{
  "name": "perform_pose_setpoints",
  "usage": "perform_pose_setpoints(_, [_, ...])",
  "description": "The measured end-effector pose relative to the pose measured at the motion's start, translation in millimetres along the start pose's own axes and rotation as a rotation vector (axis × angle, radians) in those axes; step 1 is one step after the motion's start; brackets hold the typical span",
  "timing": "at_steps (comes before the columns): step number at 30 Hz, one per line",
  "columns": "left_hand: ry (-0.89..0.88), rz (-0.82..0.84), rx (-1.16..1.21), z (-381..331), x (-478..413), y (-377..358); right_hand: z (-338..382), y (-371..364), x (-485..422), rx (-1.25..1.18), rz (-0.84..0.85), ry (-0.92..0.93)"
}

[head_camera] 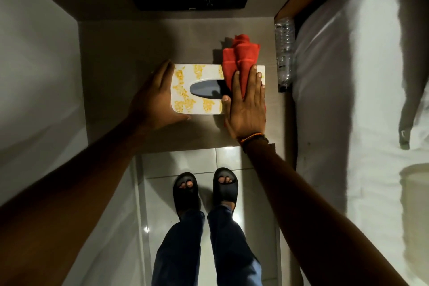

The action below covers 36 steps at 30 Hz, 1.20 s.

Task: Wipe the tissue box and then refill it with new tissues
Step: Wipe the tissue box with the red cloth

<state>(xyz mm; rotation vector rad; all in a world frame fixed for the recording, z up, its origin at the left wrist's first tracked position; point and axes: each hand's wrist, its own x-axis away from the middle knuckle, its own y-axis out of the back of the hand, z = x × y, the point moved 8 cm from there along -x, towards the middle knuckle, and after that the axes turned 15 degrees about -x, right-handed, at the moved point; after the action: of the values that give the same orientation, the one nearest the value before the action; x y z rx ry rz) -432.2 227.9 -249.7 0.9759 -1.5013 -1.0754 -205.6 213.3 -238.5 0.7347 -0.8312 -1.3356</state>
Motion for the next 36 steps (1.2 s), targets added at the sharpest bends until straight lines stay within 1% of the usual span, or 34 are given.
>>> perform_pose_setpoints(3, [-0.007,-0.014,0.001,1.9,-1.2,-0.3,-4.5,1.1,-0.8,-0.003,-0.010,0.044])
perform_pose_setpoints(5, [-0.007,-0.014,-0.009,2.9,-2.2,-0.3,-7.8,2.4,-1.4,-0.005,-0.031,0.038])
perform_pose_setpoints(10, [0.015,0.007,0.015,5.2,-3.2,-1.6,-17.9,7.2,-4.4,-0.010,-0.086,-0.055])
perform_pose_setpoints(15, [0.024,0.002,0.064,3.0,-2.2,-2.5,-11.4,2.2,-5.8,0.013,-0.077,-0.097])
perform_pose_setpoints(18, [0.029,0.007,0.084,1.5,-2.5,-4.0,6.7,-2.9,-5.2,0.011,-0.077,-0.048])
perform_pose_setpoints(23, [0.010,-0.007,0.108,2.4,-2.8,-5.1,43.6,-22.5,-3.6,-0.016,-0.019,0.044])
perform_pose_setpoints(27, [-0.008,-0.028,0.107,4.4,-1.8,-3.9,41.0,-22.5,-3.2,-0.053,0.040,0.073])
perform_pose_setpoints(30, [-0.002,-0.009,0.085,5.1,-1.7,-2.2,20.1,-7.3,-5.8,-0.090,-0.016,0.024])
perform_pose_setpoints(36, [0.016,0.022,0.076,4.6,-1.2,-1.2,-13.0,17.0,-12.9,-0.082,-0.138,-0.088])
